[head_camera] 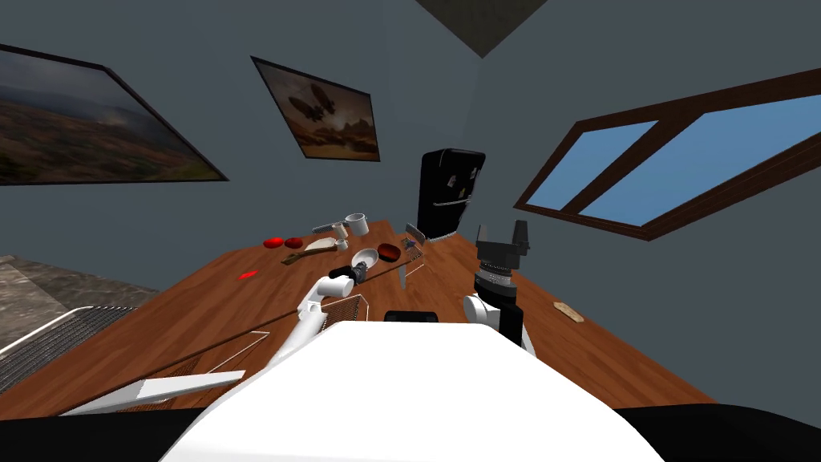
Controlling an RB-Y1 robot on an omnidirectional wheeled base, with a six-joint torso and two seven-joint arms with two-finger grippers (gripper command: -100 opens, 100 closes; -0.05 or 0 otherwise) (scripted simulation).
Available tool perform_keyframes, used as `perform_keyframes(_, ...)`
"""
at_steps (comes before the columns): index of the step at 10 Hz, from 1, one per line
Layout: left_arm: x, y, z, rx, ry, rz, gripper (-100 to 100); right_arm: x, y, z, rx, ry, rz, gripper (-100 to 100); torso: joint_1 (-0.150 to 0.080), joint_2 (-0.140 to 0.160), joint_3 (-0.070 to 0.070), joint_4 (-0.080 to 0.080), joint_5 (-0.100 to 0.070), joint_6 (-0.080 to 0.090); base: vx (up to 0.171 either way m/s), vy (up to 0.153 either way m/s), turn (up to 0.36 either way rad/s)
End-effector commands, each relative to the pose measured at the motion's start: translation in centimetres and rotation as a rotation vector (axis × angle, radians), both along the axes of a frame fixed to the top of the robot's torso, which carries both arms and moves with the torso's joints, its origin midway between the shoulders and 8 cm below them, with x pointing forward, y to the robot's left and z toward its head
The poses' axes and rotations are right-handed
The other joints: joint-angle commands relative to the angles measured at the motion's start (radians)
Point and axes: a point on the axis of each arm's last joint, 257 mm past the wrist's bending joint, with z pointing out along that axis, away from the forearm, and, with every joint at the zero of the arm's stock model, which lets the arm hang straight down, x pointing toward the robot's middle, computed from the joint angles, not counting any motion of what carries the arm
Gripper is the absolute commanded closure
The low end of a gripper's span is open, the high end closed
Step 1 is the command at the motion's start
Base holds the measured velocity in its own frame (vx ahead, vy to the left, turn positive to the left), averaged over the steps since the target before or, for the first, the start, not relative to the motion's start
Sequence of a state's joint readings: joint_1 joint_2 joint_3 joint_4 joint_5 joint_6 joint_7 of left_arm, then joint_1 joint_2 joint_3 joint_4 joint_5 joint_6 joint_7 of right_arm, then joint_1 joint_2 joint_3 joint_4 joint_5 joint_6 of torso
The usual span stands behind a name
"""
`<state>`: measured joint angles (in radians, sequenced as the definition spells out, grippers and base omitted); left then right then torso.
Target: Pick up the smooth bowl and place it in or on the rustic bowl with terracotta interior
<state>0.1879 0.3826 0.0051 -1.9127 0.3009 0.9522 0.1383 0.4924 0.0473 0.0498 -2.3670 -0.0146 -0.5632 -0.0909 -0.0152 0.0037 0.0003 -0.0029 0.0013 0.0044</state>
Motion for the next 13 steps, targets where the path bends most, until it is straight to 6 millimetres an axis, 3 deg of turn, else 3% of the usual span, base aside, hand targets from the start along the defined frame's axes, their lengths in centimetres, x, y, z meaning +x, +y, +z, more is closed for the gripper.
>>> perform_keyframes(1,0.8,0.5,2.0,0.023,-0.022,-0.012,100,0.0,0.0,0.0,0.000,0.000,0.000,0,0.000,0.000,0.000,0.000,0.000,0.000,-0.067,-0.153,-0.074)
perform_keyframes(3,1.0,0.7,2.6,0.030,-0.029,-0.016,100,0.0,0.0,0.0,0.000,0.000,0.000,0,0.001,-0.002,-0.001,0.000,0.000,0.001,-0.032,-0.079,-0.031)
perform_keyframes(7,1.5,1.3,6.0,0.072,-0.049,-0.046,100,0.0,0.0,0.0,0.000,0.000,0.000,0,0.002,-0.005,-0.002,0.000,0.000,0.003,-0.012,-0.063,-0.112)
perform_keyframes(13,-0.4,1.2,5.7,0.072,0.042,-0.061,100,0.0,0.0,0.0,-0.001,0.000,0.000,0,0.014,-0.011,-0.006,-0.002,0.002,0.002,0.058,0.078,-0.167)
